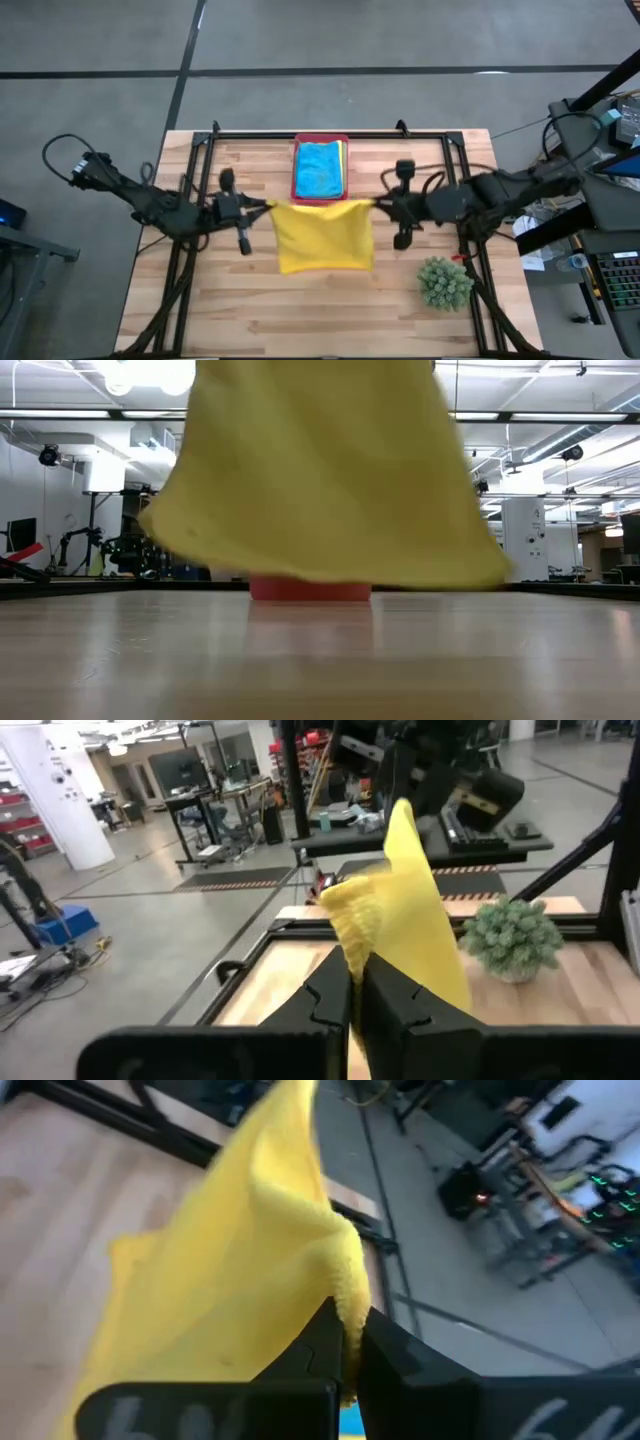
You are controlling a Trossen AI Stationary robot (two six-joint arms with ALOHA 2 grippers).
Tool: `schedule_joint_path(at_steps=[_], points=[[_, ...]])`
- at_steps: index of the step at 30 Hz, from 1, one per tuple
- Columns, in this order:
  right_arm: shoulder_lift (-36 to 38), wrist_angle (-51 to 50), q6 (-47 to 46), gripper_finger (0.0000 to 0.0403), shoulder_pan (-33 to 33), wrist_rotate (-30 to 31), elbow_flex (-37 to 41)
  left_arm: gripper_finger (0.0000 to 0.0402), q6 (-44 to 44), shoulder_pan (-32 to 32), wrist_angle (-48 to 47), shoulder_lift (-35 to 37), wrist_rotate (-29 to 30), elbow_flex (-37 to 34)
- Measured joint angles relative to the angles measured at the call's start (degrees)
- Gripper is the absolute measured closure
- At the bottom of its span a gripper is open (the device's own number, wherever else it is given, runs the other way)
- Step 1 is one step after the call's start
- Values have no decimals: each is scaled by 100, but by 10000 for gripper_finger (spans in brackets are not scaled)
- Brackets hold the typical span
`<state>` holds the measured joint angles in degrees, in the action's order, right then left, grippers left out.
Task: Fold microfiber towels
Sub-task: Fold the yellow towel
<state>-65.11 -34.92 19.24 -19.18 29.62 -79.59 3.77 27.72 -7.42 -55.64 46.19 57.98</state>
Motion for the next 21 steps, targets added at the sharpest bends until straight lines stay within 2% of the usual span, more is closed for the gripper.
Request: schedule_joint_path(at_steps=[2,5,9,11,16,21], points=[[94,-8,162,394,192,-3,-17,402,61,-99,-285,277,-40,-4],[149,4,348,394,418,-55,-46,402,542,-238,-615,620,-408,-18],[154,-105,221,394,503,-1037,-16,402,627,-240,-1108,762,-817,-28],[111,-231,12,394,470,-1438,38,402,440,-218,-1332,691,-1229,-28],[-68,-388,-414,394,271,-2193,288,402,393,-79,-1385,168,-2722,-60],[-204,-380,-961,394,-47,-3124,621,402,265,268,-1276,-625,-3538,-66]])
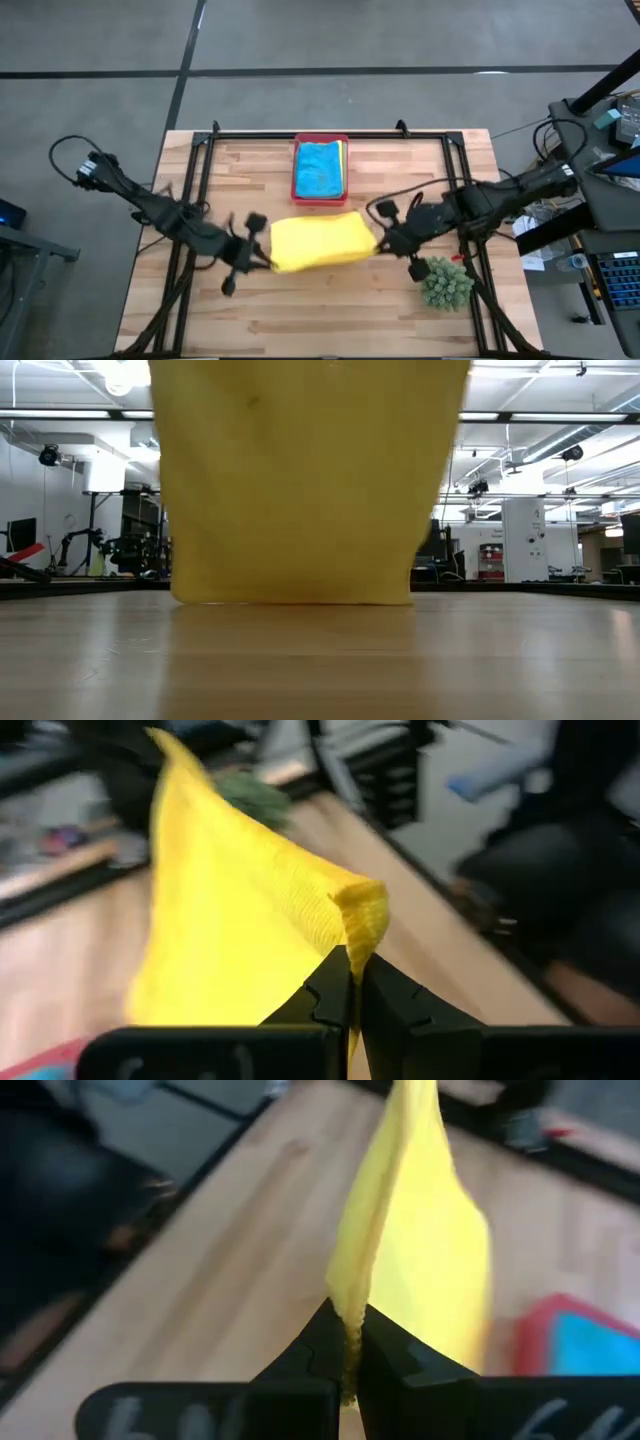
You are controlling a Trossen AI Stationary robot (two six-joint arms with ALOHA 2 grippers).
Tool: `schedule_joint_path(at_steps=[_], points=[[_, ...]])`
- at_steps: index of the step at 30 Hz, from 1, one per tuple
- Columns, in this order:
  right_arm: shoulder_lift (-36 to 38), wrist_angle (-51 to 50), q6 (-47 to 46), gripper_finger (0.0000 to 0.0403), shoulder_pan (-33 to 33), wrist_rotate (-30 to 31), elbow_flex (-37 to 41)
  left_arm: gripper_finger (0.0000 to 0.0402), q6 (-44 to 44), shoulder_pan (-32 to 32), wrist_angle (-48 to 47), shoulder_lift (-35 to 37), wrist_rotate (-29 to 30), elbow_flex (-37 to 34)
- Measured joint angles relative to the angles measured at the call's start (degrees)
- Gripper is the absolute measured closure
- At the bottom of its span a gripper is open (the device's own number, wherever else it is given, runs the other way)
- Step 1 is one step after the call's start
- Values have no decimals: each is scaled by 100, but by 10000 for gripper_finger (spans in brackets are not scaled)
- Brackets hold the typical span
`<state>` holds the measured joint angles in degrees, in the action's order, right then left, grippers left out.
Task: Fold microfiber towels
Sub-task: Fold the yellow towel
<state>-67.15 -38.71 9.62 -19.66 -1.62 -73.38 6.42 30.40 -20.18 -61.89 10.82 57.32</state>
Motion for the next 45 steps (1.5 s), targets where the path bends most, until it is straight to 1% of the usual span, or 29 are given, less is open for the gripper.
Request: schedule_joint_path(at_steps=[3,7,11,13,18,23,27,29,34,37,41,45], points=[[-109,117,-317,394,-275,-186,184,402,-459,213,187,-499,-312,2],[-318,318,-815,394,-639,-211,421,402,-1253,479,400,-1133,-348,2],[-660,775,-1286,394,-949,-211,684,402,-2044,678,664,-1814,-388,2],[-871,1023,-1489,394,-1064,-270,824,402,-2288,756,866,-2129,-556,2],[-1440,1515,-1989,394,-1195,-624,1066,402,-2885,858,1663,-2789,-1470,2],[-1909,1672,-2267,394,-1209,-631,1165,402,-3000,873,1802,-3102,-1500,2],[-2113,1641,-2257,394,-1164,-598,1165,402,-2962,792,1569,-3104,-941,1],[-2115,1576,-2247,394,-1107,-562,1165,402,-2960,763,1259,-3017,-808,2],[-1774,1037,-2087,394,-943,26,1148,402,-2948,742,387,-2540,-384,13],[-1408,504,-1817,394,-825,596,1049,402,-2583,716,-3,-2124,37,13],[-756,-227,-1278,394,-529,1590,802,402,-1941,625,-469,-1337,1044,13],[-128,-377,-689,394,-45,2344,632,402,-1210,360,-722,-464,1813,15]])
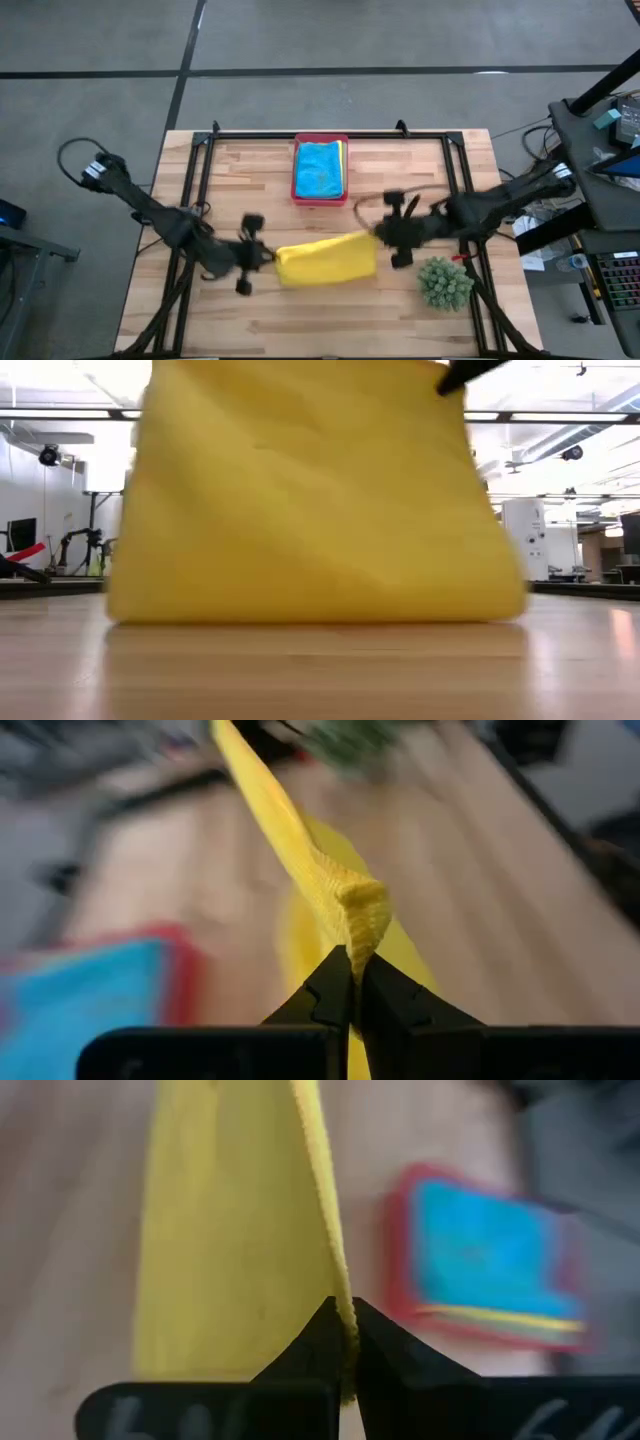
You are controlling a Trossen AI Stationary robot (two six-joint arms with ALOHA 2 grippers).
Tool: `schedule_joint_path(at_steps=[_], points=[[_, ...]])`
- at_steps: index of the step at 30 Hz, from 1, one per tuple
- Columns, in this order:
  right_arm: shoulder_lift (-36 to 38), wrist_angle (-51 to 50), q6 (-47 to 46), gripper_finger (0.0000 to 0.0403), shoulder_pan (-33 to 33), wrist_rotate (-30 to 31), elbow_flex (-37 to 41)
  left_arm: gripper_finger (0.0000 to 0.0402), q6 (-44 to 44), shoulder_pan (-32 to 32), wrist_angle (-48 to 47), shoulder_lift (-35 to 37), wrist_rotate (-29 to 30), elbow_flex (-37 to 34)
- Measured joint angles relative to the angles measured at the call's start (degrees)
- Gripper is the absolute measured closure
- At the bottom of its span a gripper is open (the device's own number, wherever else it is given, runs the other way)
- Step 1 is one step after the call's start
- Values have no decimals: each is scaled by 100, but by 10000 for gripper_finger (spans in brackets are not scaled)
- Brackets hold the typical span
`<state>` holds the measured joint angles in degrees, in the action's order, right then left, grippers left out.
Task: Fold microfiber towels
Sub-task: Fold the yellow towel
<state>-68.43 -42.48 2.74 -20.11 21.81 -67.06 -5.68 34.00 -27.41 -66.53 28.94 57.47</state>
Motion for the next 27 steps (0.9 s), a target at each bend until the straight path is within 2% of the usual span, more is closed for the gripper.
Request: schedule_joint_path(at_steps=[3,6,9,12,14,19,24,27], points=[[360,280,585,394,415,473,-64,402,712,-311,-2,594,473,0],[577,528,1029,394,789,493,-164,402,1329,-720,124,1096,533,0],[706,550,1265,394,901,443,-348,402,1773,-934,454,1499,564,0],[804,482,1219,394,899,-205,-541,402,1986,-928,781,1789,453,0],[812,395,1129,394,883,-769,-664,402,1980,-919,791,1873,154,0],[756,307,867,394,638,-1015,-764,402,1727,-828,774,1619,-414,0],[549,162,381,394,285,-1725,-679,402,1460,-482,705,1001,-1242,-4],[350,169,106,394,0,-2204,-630,402,1048,-188,707,688,-1372,-4]])
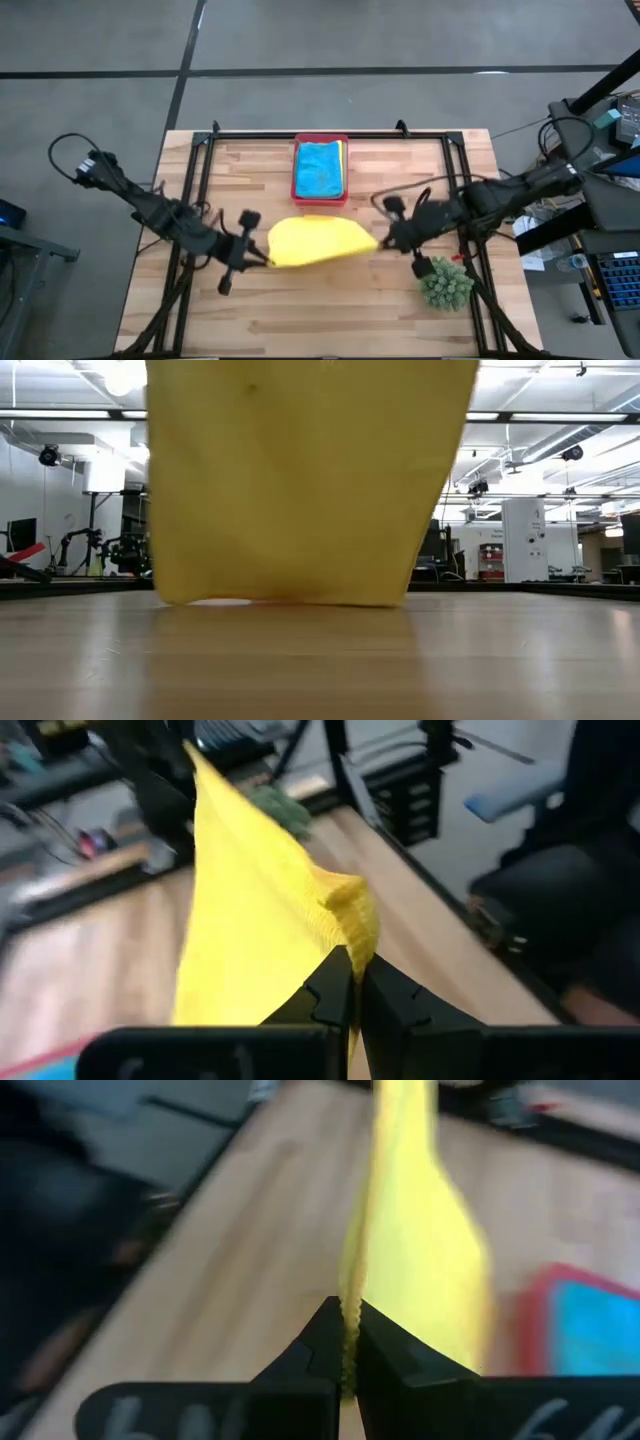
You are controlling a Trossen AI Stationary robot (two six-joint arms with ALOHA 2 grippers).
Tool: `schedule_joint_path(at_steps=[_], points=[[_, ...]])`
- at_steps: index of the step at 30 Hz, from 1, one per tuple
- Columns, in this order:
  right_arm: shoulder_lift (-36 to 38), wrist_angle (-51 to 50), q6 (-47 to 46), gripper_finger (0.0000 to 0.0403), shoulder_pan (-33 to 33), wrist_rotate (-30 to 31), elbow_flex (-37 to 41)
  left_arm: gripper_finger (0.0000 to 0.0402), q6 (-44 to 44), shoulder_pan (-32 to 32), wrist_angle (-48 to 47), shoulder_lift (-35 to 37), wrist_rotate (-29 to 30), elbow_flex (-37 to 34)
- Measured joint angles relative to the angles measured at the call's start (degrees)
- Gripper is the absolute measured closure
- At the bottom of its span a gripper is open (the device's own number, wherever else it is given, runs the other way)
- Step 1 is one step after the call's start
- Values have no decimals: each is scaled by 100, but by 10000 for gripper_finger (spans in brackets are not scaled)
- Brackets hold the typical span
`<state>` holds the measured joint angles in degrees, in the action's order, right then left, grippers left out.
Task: Fold microfiber towels
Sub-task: Fold the yellow towel
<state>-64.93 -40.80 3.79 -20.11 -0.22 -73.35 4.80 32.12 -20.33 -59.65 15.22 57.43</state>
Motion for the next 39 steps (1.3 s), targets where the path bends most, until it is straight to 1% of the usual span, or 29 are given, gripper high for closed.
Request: schedule_joint_path(at_steps=[2,4,7,10,16,21,25,27,30,32,35,39], points=[[-143,23,-150,394,-213,-327,27,402,-354,194,32,-231,-2,0],[-324,61,-294,394,-427,-484,39,402,-740,389,51,-472,2,4],[-608,182,-584,394,-717,-562,51,402,-1209,635,189,-893,-22,24],[-965,353,-808,394,-983,-608,51,402,-1590,808,324,-1390,-186,26],[-1752,546,-1075,394,-1207,-642,56,402,-2248,933,820,-2330,-688,26],[-2370,648,-1219,394,-1142,-602,63,402,-2563,921,771,-2876,-741,26],[-2707,634,-1443,394,-1017,-595,160,402,-2914,817,699,-3152,-661,26],[-2820,611,-1476,394,-938,-575,234,402,-3128,758,476,-3190,-640,26],[-2865,594,-1443,394,-768,-554,315,402,-3407,671,-178,-3150,-541,26],[-2859,544,-1375,394,-623,-305,330,402,-3587,626,-679,-3090,-269,26],[-2854,323,-1212,394,-385,165,355,402,-3599,567,-1026,-3050,157,26],[-2869,230,-972,394,-84,327,357,402,-3418,391,-1119,-3056,248,26]])
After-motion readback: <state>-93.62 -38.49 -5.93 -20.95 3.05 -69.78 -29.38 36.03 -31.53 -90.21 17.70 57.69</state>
